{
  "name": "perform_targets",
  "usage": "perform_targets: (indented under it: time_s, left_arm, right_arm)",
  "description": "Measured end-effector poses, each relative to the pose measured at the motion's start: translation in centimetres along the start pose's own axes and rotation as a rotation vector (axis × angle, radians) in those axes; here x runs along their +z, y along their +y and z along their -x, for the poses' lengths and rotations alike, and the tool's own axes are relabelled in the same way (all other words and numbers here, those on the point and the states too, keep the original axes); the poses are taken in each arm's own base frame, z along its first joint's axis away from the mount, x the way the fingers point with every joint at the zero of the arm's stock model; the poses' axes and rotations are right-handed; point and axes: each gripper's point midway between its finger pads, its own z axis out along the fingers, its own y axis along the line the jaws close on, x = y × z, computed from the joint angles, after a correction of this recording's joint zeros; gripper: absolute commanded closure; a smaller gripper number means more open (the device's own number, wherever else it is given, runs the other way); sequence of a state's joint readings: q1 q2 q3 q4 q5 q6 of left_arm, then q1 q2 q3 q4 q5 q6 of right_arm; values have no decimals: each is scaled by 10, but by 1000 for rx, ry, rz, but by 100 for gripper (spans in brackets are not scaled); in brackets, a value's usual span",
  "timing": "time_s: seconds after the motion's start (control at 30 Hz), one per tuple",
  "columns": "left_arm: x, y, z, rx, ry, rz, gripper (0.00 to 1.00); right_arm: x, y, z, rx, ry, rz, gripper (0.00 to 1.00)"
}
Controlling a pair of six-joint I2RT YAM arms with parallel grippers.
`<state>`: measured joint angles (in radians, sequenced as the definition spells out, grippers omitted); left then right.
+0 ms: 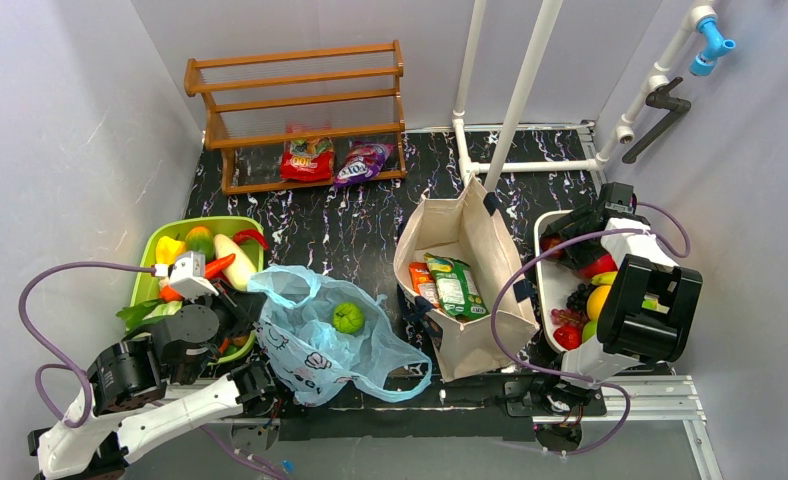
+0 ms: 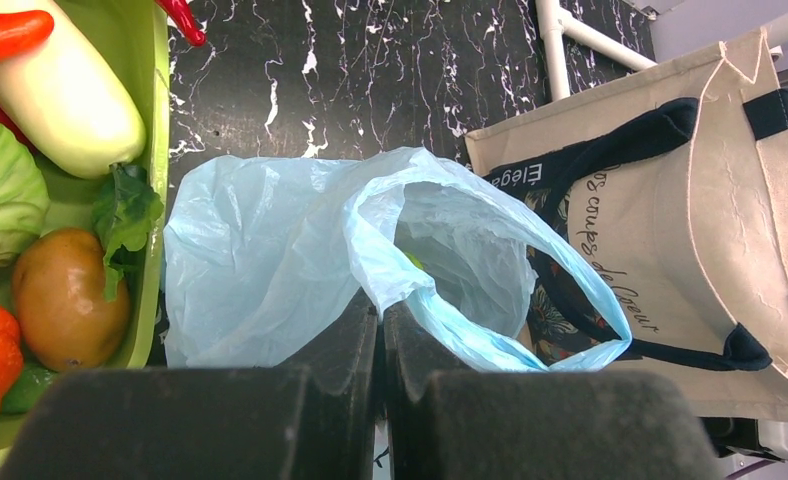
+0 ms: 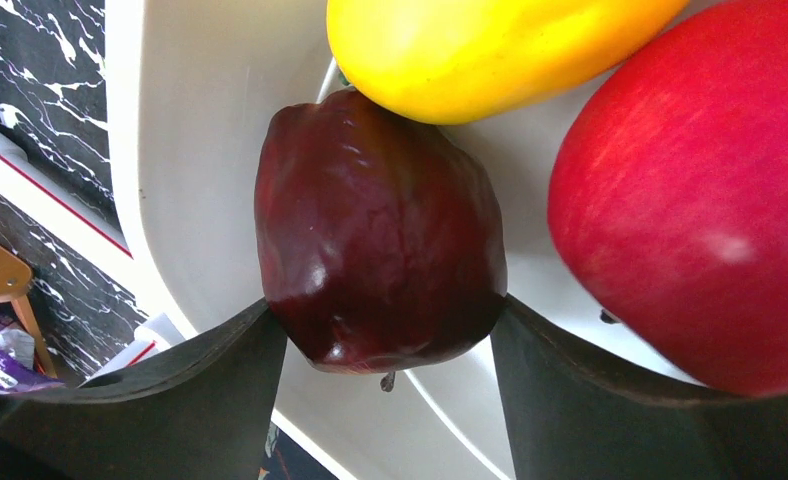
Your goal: Place the food into the grocery bag and tie it
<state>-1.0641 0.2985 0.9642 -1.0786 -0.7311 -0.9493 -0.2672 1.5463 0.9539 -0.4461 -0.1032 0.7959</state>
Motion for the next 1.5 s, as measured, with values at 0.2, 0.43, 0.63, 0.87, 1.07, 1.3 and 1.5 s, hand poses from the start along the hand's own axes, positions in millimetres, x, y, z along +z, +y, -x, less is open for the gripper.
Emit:
perform_targets:
  time_s: [0.2,0.43,0.63,0.87,1.07,1.3,1.5]
  left_arm:
    - [0,0,0,-1,-2,1,100]
    - [0,-1,1,-5,-5,-3,100]
    - [2,-7,3,-7,-11,-14,100]
    - [8,-18,2,15,-2,-16,100]
    - [14,-27,1,31,5,-18,100]
    - [20,-37,0,50,15,-23,100]
    - [24,-43,-4,66,31,-22,100]
  right_arm:
    - [-6,-5,1,-25,-16,-22,37]
    - [-43,3,0,-47,-64,26,41]
    - [-82,15,-6,-69,-103,115,41]
    - [-126,25,-16,-101,-139,195,41]
    - [-172,50,-13,-147,-196,303,42]
    - [-219,80,-27,-223,-206,466,44]
    - [-253,116,-75,-387,-108,643,44]
